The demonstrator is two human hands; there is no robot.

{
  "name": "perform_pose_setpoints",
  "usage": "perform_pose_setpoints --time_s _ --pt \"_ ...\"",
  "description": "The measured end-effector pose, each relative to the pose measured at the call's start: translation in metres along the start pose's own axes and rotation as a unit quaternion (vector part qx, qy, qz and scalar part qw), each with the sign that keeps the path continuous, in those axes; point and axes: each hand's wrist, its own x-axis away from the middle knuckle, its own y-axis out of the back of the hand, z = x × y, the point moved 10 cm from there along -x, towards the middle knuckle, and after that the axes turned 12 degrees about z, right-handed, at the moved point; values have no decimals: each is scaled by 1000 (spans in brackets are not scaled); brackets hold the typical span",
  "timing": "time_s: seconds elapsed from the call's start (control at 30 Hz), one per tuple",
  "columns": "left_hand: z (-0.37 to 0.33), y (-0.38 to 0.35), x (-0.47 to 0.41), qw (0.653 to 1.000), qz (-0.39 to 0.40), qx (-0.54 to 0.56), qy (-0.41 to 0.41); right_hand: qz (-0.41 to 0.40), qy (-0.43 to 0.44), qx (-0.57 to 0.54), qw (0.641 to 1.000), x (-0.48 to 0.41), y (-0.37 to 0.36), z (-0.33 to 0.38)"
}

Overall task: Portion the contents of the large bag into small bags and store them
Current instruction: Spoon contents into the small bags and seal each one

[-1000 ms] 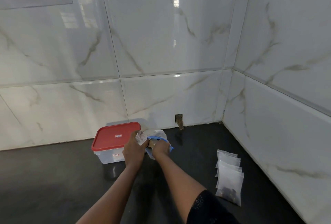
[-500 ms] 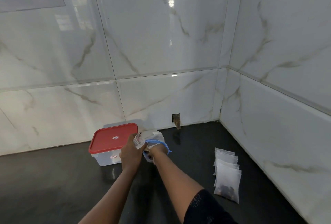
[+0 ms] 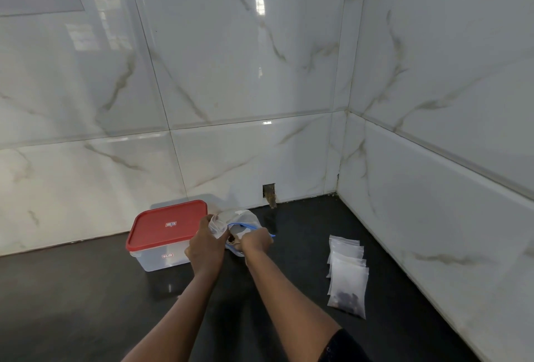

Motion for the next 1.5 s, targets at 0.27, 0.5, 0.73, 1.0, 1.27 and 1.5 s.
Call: perform_pose_setpoints --time_s 0.27,0.5,0.73,1.0,1.27,1.5 --pt "1 -5 7 1000 17 2 13 -10 35 57 998 18 43 20" --pt "-7 -6 11 999 22 22 17 1 37 102 994 21 68 29" --pt "-16 -15 11 999 26 36 1 -6 48 144 988 31 97 46" --pt "-14 -21 11 999 38 28 4 35 44 116 992 44 127 69" --pt "-15 -24 13 998 53 18 -5 94 112 62 987 72 111 95" --pt "-13 -26 14 998 60 14 -7 63 184 218 956 91 81 112"
